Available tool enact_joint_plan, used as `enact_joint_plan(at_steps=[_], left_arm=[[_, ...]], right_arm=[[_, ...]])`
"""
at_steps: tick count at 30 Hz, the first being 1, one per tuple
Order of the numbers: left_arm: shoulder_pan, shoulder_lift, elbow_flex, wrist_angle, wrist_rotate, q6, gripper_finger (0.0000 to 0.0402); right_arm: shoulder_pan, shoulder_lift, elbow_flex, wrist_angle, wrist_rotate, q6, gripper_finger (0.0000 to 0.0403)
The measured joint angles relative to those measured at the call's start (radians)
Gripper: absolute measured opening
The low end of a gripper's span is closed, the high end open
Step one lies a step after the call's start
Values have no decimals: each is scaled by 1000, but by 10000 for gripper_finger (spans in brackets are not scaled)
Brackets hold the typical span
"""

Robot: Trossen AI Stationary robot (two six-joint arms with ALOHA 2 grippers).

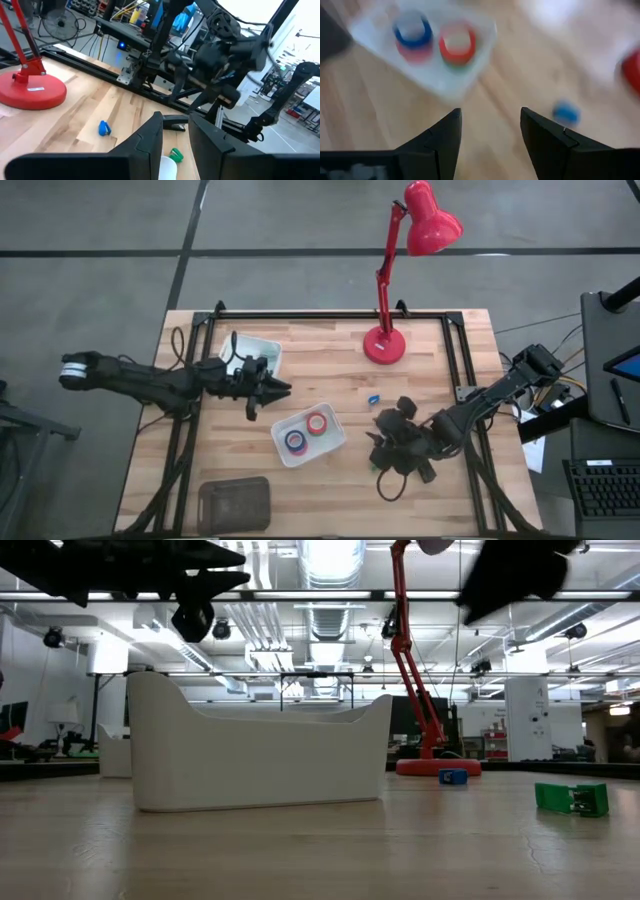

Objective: Pick and place Stapler, Stapler remover, tape
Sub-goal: Put the black stapler into the black bin

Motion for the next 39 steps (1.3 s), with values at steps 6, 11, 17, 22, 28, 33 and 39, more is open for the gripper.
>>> enact_joint_plan(at_steps=[6, 11, 17, 22, 28, 33, 39], left_arm=[[-13, 65, 0, 99, 4, -2, 97], [-29, 113, 0, 207, 44, -2, 97], [-38, 137, 0, 263, 64, 0, 97], [-39, 137, 0, 266, 63, 0, 97], [-39, 137, 0, 266, 62, 1, 97], [-39, 136, 0, 265, 61, 1, 97], [-39, 136, 0, 265, 61, 2, 97]], right_arm=[[21, 0, -14, -288, -235, 339, 194], [89, 0, -50, -388, -362, 511, 194], [169, 3, -76, -351, -456, 652, 194], [222, 4, -119, -326, -536, 755, 194], [240, 4, -201, -148, -546, 778, 204], [241, 1, -243, -129, -548, 822, 227], [240, 8, -267, -129, -572, 839, 249]])
